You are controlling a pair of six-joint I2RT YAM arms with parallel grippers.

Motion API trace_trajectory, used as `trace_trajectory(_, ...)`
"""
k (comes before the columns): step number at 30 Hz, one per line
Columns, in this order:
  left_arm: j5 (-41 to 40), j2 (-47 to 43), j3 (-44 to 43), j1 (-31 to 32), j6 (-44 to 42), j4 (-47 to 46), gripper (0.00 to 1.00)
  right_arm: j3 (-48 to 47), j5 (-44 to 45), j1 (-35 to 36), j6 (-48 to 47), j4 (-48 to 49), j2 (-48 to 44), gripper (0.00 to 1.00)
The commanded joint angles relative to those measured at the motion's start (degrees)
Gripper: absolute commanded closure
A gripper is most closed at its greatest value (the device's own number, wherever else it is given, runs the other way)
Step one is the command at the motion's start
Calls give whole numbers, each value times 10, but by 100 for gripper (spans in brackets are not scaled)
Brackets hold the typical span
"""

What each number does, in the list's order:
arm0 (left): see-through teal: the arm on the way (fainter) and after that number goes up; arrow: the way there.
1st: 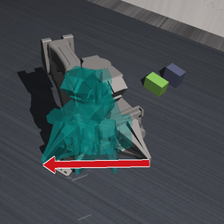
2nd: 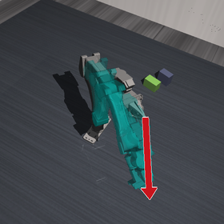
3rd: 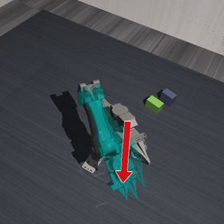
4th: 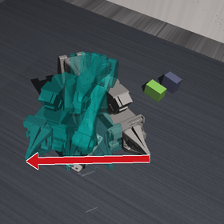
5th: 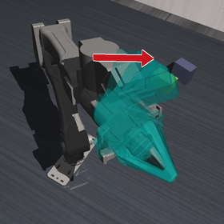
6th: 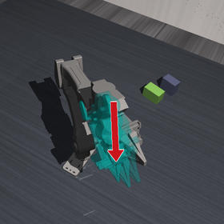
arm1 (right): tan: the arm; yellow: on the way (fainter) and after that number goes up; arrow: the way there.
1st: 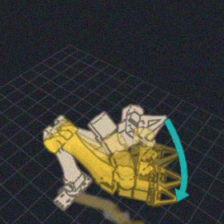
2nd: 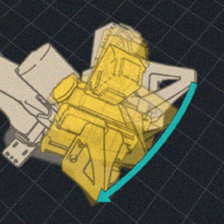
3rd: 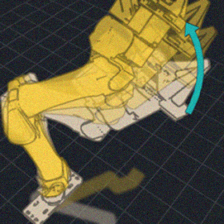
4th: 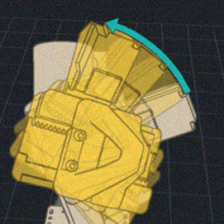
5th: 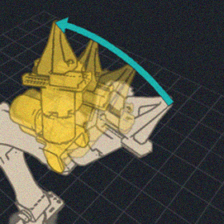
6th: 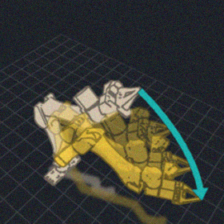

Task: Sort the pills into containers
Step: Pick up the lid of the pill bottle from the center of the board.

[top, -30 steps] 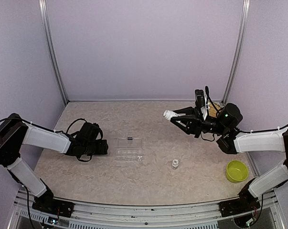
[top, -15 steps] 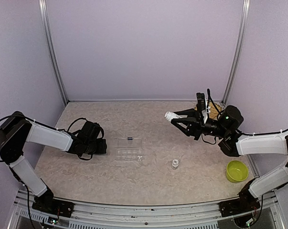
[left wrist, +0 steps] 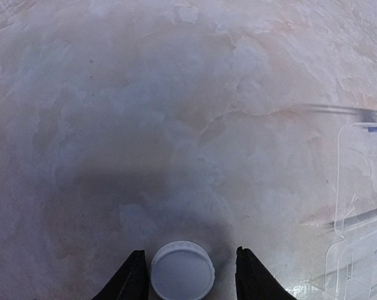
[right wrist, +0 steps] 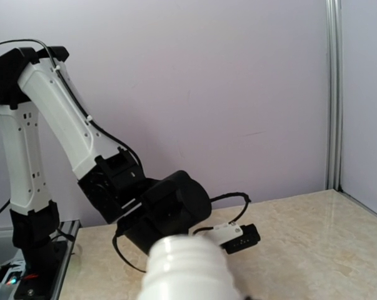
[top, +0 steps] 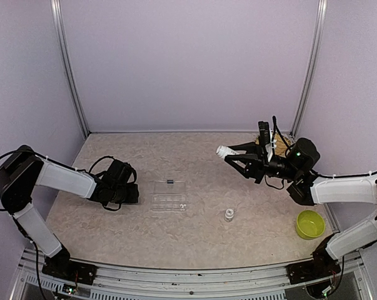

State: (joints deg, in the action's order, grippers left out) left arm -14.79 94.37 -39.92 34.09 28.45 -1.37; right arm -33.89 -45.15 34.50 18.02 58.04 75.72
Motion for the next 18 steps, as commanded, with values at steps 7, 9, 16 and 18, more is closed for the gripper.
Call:
trace_trajectory(7, 2, -5, 6, -3, 3, 8, 55, 6, 4, 8, 2, 4, -2, 83)
trace_trajectory(9, 2, -6, 8, -3, 4, 9, 55, 6, 4, 8, 1, 4, -1, 83)
trace_trajectory(16, 2, -10, 15, -3, 6, 10, 57, 5, 5, 9, 2, 4, 3, 83)
trace_trajectory(18, 1, -11, 16, -3, 6, 12, 58, 6, 4, 9, 2, 4, 4, 83)
